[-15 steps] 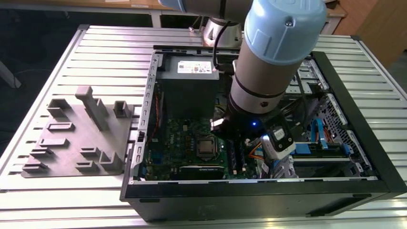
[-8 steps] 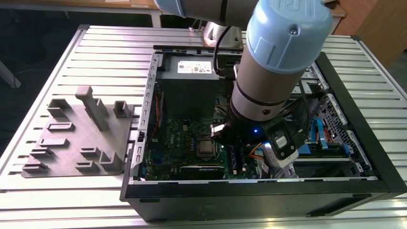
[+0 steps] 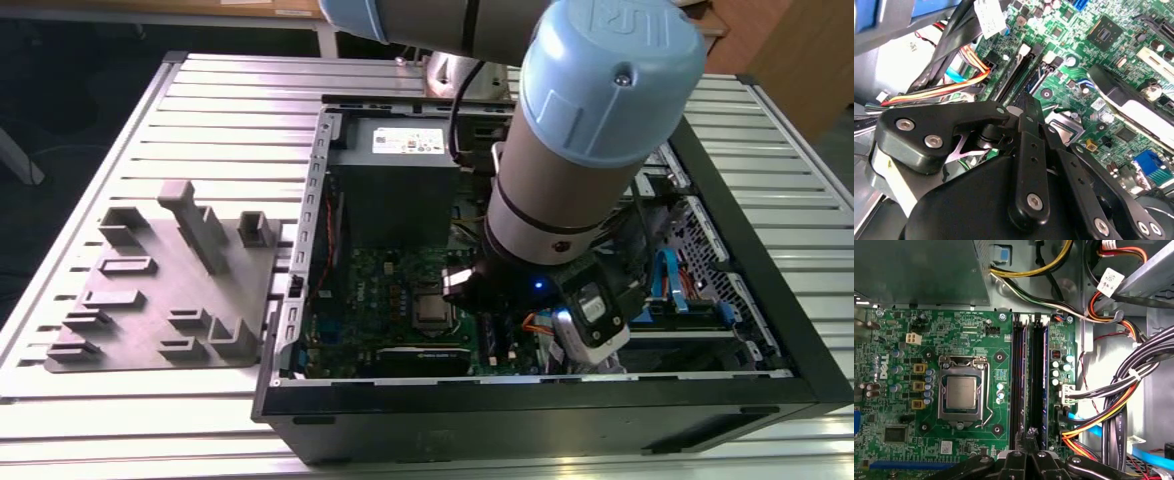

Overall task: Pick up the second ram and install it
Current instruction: 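Press down the second ram until it locks into place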

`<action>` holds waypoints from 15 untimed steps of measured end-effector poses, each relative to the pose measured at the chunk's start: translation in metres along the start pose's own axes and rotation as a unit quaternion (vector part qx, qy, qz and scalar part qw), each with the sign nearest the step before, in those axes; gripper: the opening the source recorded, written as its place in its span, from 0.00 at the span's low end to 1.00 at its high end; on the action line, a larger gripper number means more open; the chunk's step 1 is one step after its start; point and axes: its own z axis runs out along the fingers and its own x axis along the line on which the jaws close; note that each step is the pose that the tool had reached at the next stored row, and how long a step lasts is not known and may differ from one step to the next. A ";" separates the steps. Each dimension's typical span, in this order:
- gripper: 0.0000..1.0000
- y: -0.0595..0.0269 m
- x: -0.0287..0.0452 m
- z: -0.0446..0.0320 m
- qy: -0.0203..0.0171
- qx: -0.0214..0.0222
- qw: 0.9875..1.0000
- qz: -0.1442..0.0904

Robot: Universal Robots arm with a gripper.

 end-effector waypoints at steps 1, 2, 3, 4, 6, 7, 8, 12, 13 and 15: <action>0.07 -0.0002 0.0000 0.0005 0.000 0.000 1.000 0.000; 0.07 -0.0005 0.0000 0.0007 0.000 0.000 1.000 0.000; 0.07 -0.0008 0.0000 0.0010 0.000 0.000 1.000 0.000; 0.07 -0.0008 0.0000 0.0013 0.000 0.000 1.000 0.000; 0.07 -0.0009 0.0000 0.0020 0.000 0.001 1.000 -0.003; 0.07 -0.0010 0.0000 0.0024 0.000 0.001 1.000 -0.004; 0.07 -0.0010 0.0000 0.0030 0.000 0.001 1.000 -0.004; 0.07 -0.0013 0.0008 0.0055 0.000 0.001 1.000 -0.004; 0.07 -0.0013 0.0010 0.0055 0.000 0.001 1.000 -0.004; 0.07 -0.0013 0.0011 0.0059 0.000 0.001 1.000 -0.004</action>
